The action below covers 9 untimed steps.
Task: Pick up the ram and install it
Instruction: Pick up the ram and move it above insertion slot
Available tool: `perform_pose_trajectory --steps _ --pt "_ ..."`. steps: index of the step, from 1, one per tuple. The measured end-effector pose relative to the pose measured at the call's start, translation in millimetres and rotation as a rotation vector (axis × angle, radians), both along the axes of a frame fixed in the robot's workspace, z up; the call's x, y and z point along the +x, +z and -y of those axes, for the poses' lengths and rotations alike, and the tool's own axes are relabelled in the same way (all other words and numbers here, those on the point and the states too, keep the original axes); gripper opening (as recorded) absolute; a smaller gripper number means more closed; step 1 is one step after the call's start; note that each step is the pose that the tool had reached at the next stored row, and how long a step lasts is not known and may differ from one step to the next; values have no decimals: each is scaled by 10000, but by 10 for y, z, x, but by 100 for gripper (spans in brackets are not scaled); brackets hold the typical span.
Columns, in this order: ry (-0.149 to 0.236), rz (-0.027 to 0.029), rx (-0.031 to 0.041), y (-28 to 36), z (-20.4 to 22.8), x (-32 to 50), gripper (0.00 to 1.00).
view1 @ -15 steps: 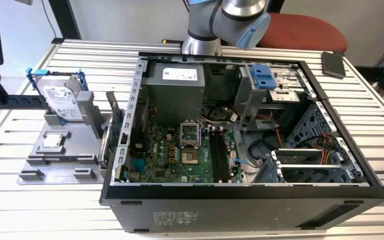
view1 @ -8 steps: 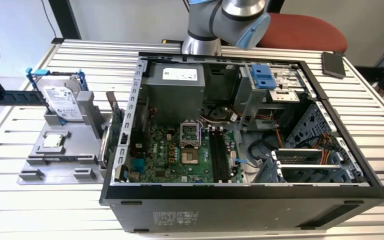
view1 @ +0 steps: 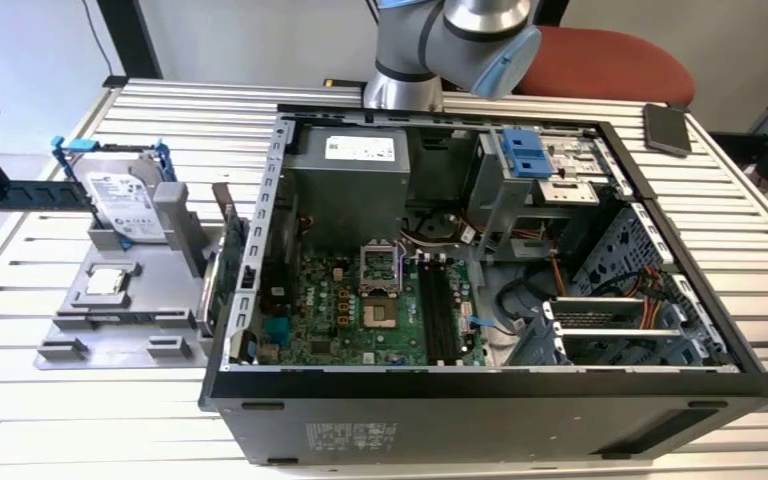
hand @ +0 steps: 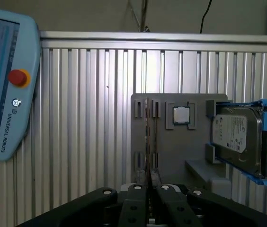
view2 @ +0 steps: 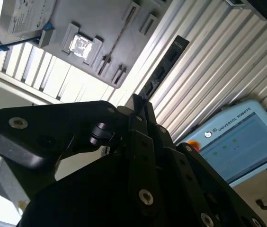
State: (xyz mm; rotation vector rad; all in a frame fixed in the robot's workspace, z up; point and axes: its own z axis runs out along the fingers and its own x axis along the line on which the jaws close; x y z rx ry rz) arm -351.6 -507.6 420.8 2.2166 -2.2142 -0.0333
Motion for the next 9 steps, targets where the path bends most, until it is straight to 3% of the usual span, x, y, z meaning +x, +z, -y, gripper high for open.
perform_pose_trajectory --steps 9 --pt "0 0 0 0 0 90 0"
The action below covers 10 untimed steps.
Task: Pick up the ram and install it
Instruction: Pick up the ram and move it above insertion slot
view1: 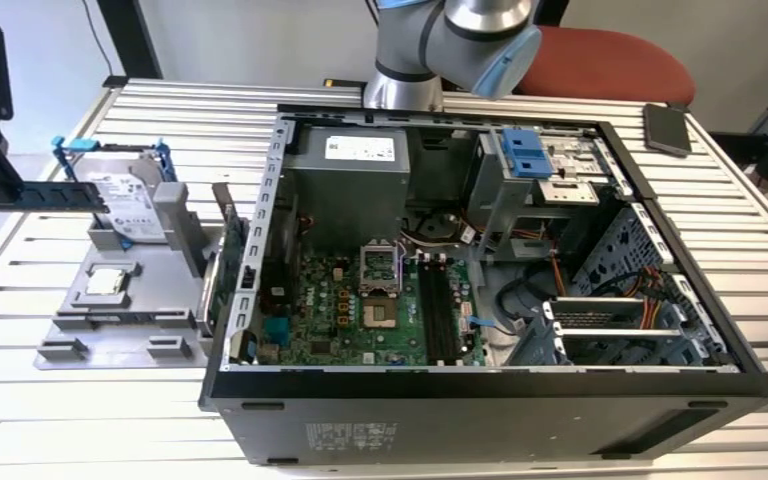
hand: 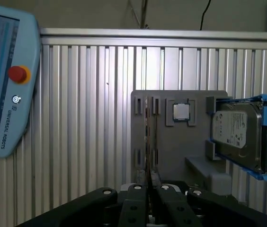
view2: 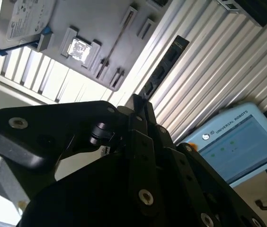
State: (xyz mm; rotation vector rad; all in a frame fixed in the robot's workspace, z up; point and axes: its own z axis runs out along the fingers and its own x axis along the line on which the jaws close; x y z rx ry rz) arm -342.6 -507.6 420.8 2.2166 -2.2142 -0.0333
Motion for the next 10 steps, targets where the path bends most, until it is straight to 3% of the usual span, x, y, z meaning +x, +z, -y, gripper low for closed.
perform_pose_trajectory --steps 10 --pt "0 0 0 0 0 166 0"
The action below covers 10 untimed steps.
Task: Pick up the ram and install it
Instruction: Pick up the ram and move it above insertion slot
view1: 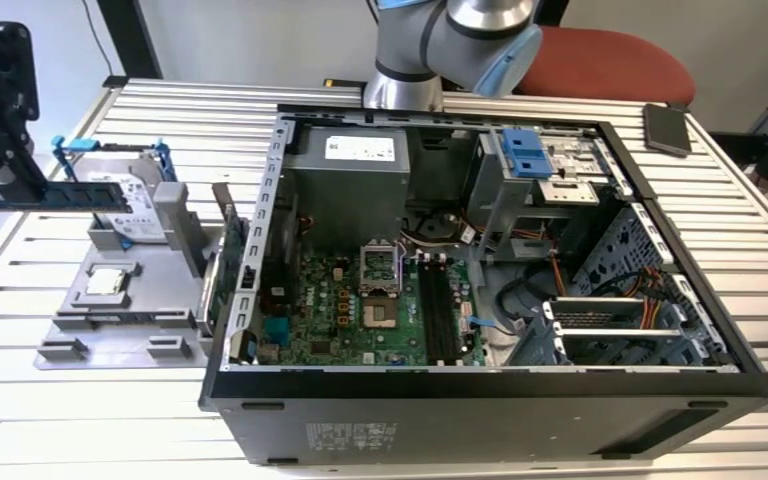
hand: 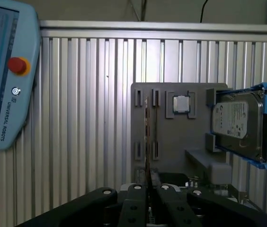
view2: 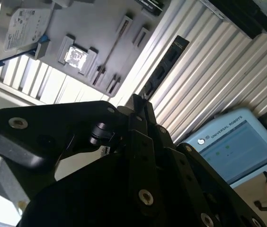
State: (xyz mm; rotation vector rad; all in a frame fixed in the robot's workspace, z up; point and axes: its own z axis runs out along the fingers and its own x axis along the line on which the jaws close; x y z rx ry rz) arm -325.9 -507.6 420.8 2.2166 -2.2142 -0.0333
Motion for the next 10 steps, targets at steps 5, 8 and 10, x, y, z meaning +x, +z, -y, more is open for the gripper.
perform_pose_trajectory --steps 5,8,10 --pt "1 0 1 -1 0 86 0" --pt "0 -2 0 1 0 134 0" --pt "0 -2 0 0 0 167 0"
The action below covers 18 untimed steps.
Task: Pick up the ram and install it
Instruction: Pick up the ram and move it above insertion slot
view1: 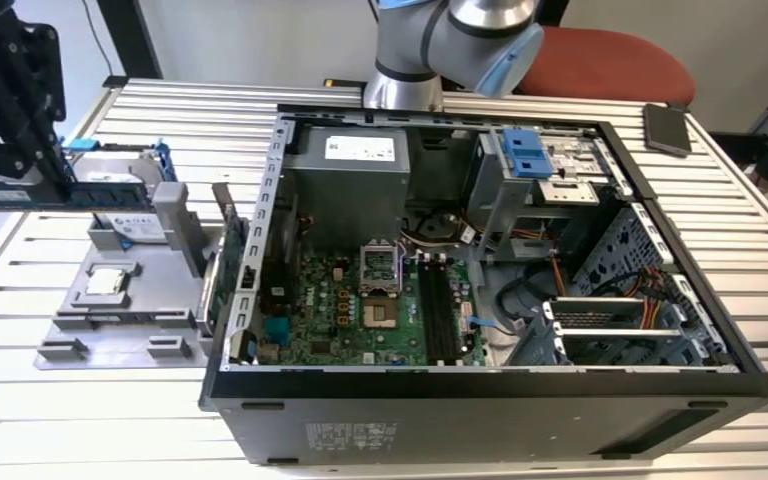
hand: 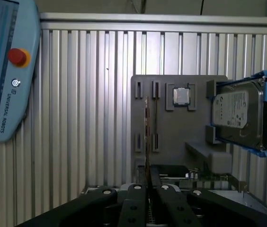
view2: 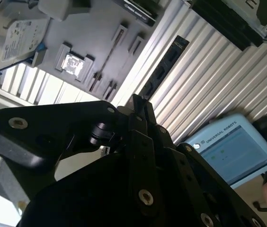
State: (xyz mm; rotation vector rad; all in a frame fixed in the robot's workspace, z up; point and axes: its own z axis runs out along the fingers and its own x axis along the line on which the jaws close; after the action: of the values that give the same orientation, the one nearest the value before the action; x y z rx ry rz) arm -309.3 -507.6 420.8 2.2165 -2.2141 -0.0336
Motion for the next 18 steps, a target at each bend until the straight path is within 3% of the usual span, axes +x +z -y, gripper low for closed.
perform_pose_trajectory --steps 18 --pt "0 -13 0 0 0 331 0"
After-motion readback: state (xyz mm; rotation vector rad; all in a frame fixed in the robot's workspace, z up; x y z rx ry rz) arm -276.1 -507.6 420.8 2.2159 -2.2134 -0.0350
